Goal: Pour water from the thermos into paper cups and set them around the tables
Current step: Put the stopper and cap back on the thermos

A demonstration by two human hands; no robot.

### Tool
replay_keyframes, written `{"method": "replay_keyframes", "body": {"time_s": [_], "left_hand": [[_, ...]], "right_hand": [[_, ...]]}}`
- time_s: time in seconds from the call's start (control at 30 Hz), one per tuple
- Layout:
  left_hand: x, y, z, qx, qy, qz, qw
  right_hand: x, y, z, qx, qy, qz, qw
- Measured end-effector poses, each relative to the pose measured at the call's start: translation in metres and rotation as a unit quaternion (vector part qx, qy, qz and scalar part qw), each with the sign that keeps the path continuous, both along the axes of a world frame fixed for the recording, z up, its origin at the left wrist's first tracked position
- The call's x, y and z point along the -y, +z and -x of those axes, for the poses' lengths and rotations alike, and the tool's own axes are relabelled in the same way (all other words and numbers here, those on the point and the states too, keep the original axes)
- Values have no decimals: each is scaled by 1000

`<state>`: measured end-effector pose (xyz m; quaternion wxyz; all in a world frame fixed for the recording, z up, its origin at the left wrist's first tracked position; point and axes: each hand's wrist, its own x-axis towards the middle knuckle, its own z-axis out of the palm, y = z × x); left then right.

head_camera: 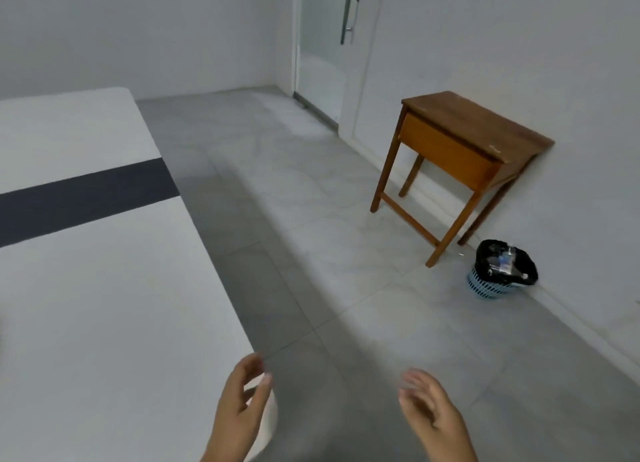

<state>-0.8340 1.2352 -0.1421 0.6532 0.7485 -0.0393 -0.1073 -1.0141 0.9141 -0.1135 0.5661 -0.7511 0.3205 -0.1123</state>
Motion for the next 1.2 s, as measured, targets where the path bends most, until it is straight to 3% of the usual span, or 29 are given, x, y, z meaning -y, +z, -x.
{"method": "replay_keyframes", "body": {"time_s": [0.13, 0.33, 0.43, 0.57, 0.7, 0.93, 1.03, 1.2], "left_hand": [[40, -13, -52, -14, 56, 10, 998], [64, -51, -79, -17, 198, -68, 978], [69, -55, -89, -39, 309, -74, 947], [92, -43, -98, -64, 473, -35, 878], [109, -26, -111, -51, 592, -17, 804], [59, -43, -133, -74, 703, -30, 706], [25, -42, -159, -69, 725, -24, 685], [-15, -27, -209, -39, 751, -14, 659]], "right_hand": [[50, 1, -93, -4, 93, 35, 995], [104, -47, -236, -60, 234, 11, 970], [118, -47, -341, -46, 324, -3, 945], [113, -27, -475, -31, 450, 18, 892], [88, -14, -572, -13, 500, 23, 865], [-9, -27, -644, -39, 601, -3, 798], [-63, -10, -681, -37, 617, -25, 786], [-155, 28, -734, -17, 682, -14, 731]]}}
